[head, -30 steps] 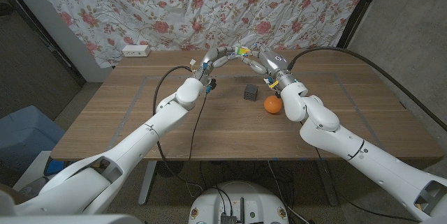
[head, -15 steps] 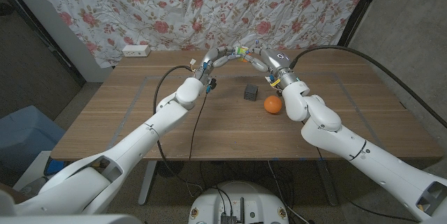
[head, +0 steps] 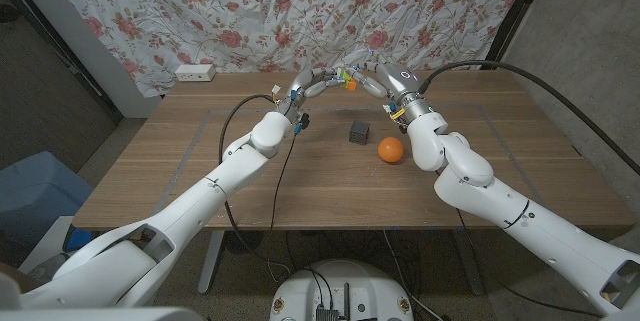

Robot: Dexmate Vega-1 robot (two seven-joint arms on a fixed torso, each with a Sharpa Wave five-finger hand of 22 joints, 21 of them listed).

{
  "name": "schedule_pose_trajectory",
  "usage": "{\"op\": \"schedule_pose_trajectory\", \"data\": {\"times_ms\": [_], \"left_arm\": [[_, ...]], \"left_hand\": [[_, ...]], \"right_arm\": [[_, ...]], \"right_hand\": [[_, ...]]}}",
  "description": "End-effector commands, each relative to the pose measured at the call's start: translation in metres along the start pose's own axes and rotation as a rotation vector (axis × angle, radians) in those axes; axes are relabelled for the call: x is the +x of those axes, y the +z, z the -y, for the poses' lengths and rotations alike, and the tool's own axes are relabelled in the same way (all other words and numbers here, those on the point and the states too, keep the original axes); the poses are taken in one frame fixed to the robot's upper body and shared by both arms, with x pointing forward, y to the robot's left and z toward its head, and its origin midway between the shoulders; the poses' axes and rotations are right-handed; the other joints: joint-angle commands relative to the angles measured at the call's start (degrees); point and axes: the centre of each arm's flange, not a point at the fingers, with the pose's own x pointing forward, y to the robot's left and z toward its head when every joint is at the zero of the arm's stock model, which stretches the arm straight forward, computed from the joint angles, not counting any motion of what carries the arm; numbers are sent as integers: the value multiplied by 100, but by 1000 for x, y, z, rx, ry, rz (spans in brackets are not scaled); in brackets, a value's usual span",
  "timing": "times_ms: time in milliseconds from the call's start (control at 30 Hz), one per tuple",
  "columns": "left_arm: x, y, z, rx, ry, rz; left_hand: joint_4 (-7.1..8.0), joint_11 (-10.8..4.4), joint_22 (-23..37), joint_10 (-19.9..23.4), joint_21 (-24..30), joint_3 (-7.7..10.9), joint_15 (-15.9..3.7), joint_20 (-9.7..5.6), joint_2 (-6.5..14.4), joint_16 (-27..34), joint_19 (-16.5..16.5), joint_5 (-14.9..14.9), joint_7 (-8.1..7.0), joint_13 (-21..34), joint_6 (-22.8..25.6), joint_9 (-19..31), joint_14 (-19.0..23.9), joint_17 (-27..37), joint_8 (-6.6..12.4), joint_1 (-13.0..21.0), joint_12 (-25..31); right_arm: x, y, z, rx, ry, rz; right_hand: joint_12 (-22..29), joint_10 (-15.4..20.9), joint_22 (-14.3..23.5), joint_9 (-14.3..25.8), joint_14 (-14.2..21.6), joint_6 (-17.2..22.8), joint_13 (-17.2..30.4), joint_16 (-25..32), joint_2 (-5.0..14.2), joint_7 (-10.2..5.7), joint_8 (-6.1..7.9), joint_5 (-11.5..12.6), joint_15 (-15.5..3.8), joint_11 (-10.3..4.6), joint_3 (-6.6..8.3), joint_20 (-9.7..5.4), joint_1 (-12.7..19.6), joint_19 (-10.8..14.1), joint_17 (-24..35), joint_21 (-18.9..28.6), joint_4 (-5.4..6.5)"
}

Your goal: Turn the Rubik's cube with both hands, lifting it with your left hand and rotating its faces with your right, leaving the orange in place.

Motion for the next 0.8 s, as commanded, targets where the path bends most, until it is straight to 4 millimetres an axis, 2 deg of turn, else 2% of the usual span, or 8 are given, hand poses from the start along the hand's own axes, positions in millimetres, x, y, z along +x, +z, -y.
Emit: {"op": "schedule_pose_trajectory", "data": {"times_ms": [33,433,800], "left_arm": [[1,0,-2,-6,-4,9],[0,0,-3,-19,-4,14],[-2,0,-2,-26,-7,20]], "left_hand": [[35,-44,25,20,4,-7,-653,9,50,-2,-35,40,4,24,24,24,-25,7,-15,8,-19],[36,-40,25,30,4,-11,-656,1,61,-3,-43,41,3,31,28,26,-26,7,-24,-1,-22],[30,-34,25,42,6,-12,-656,2,69,-3,-43,42,4,39,26,28,-23,5,-35,1,-25]], "right_arm": [[8,-7,7,-10,8,3],[15,-13,10,-30,57,-16],[14,-16,6,-45,87,-24]], "right_hand": [[30,14,16,-7,-66,-147,9,13,203,-9,-64,36,29,18,31,53,-17,21,9,14,-12],[-12,-107,16,-25,-184,-431,8,-20,161,31,-150,27,106,43,-10,121,-100,-67,25,-11,29],[-18,-154,17,-33,-220,-594,7,-24,147,65,-172,27,124,45,-37,153,-164,-88,38,-8,74]]}}
